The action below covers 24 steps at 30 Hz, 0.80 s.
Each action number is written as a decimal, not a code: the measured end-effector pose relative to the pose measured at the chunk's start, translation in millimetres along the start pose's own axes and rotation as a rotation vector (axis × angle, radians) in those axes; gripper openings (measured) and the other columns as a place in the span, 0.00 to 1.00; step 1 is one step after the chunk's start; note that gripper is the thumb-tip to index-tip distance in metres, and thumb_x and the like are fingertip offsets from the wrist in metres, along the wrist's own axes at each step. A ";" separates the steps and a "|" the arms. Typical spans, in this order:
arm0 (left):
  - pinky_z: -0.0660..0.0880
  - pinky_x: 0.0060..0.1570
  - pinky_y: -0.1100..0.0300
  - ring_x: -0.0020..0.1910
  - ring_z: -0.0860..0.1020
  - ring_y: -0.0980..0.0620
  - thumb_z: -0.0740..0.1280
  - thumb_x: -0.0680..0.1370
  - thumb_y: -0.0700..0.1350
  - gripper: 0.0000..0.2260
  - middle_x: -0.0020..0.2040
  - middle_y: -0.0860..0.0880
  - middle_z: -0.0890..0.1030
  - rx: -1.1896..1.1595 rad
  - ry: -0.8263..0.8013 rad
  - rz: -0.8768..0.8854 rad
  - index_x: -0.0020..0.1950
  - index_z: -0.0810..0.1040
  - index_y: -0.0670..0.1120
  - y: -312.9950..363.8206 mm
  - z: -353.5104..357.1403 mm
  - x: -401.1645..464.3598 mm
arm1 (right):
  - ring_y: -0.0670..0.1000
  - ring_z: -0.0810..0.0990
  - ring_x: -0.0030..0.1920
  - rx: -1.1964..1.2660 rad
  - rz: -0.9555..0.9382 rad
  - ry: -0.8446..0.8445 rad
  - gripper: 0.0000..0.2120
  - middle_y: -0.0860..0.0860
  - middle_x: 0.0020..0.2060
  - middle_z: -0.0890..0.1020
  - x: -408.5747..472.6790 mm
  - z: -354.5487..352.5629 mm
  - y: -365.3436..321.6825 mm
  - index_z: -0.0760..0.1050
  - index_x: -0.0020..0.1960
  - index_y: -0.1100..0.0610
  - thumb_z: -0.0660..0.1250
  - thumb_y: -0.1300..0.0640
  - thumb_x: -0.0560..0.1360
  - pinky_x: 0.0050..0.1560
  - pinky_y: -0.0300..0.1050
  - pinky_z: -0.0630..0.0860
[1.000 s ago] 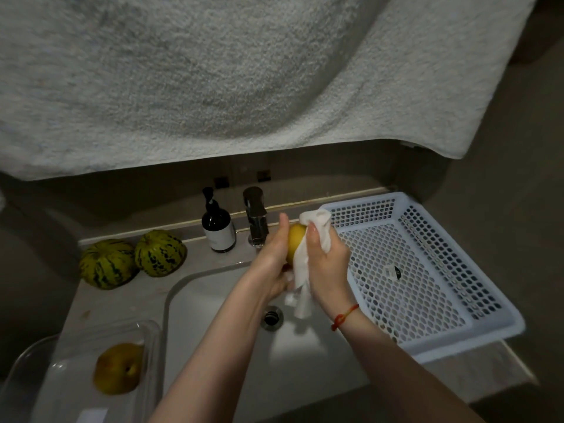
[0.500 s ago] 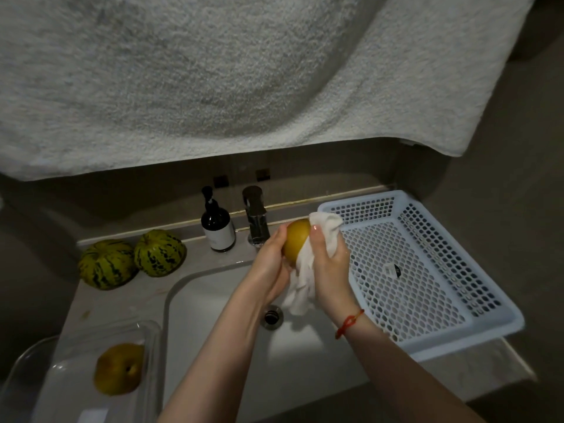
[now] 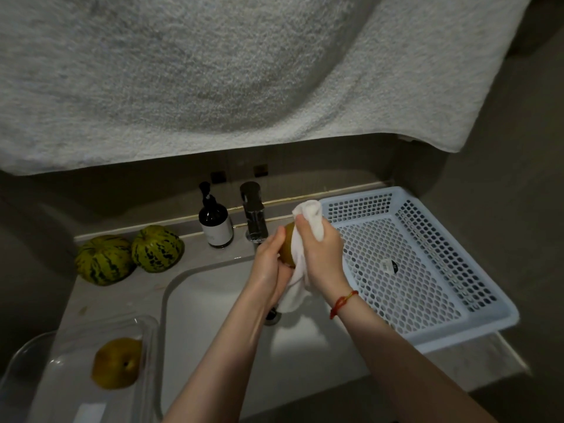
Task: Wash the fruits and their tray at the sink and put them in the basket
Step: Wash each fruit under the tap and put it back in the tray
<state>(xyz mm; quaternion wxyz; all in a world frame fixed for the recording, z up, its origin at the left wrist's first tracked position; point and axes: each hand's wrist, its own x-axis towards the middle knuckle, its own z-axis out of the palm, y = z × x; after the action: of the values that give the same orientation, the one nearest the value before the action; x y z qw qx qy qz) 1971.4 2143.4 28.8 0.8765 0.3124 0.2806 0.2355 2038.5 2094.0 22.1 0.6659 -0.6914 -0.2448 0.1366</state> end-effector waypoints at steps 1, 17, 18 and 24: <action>0.79 0.53 0.52 0.51 0.81 0.44 0.56 0.82 0.43 0.14 0.55 0.36 0.79 -0.006 -0.006 0.011 0.61 0.73 0.37 -0.4 -0.8 -0.9 | 0.40 0.81 0.38 0.103 0.123 -0.017 0.06 0.48 0.37 0.81 2.2 0.7 -0.4 0.77 0.48 0.52 0.66 0.50 0.75 0.35 0.32 0.74; 0.79 0.44 0.59 0.42 0.82 0.49 0.59 0.79 0.57 0.21 0.43 0.43 0.83 0.033 0.046 -0.104 0.47 0.81 0.42 9.6 -1.6 3.0 | 0.47 0.70 0.65 -0.315 -0.624 -0.239 0.17 0.50 0.62 0.74 -16.8 -7.7 15.3 0.75 0.61 0.59 0.66 0.55 0.74 0.69 0.41 0.66; 0.79 0.43 0.59 0.42 0.82 0.50 0.59 0.80 0.53 0.16 0.45 0.43 0.83 0.131 0.080 0.006 0.47 0.80 0.44 4.1 -1.3 4.5 | 0.47 0.74 0.62 -0.197 -0.449 -0.214 0.15 0.50 0.59 0.77 -18.3 -4.0 11.7 0.76 0.60 0.56 0.66 0.54 0.75 0.65 0.43 0.70; 0.75 0.40 0.66 0.44 0.78 0.53 0.61 0.80 0.48 0.05 0.44 0.50 0.79 0.557 0.121 0.394 0.48 0.76 0.51 -10.4 -11.3 -0.6 | 0.56 0.81 0.46 0.365 0.589 -0.028 0.13 0.59 0.48 0.81 3.5 4.7 -2.4 0.76 0.55 0.58 0.65 0.52 0.75 0.48 0.50 0.79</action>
<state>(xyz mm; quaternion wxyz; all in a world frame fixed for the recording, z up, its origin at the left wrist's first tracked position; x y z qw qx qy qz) 1966.2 2140.5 14.6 0.6770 0.5734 0.3200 0.3324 2038.7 2099.9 24.6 0.7072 -0.6000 -0.0154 0.3736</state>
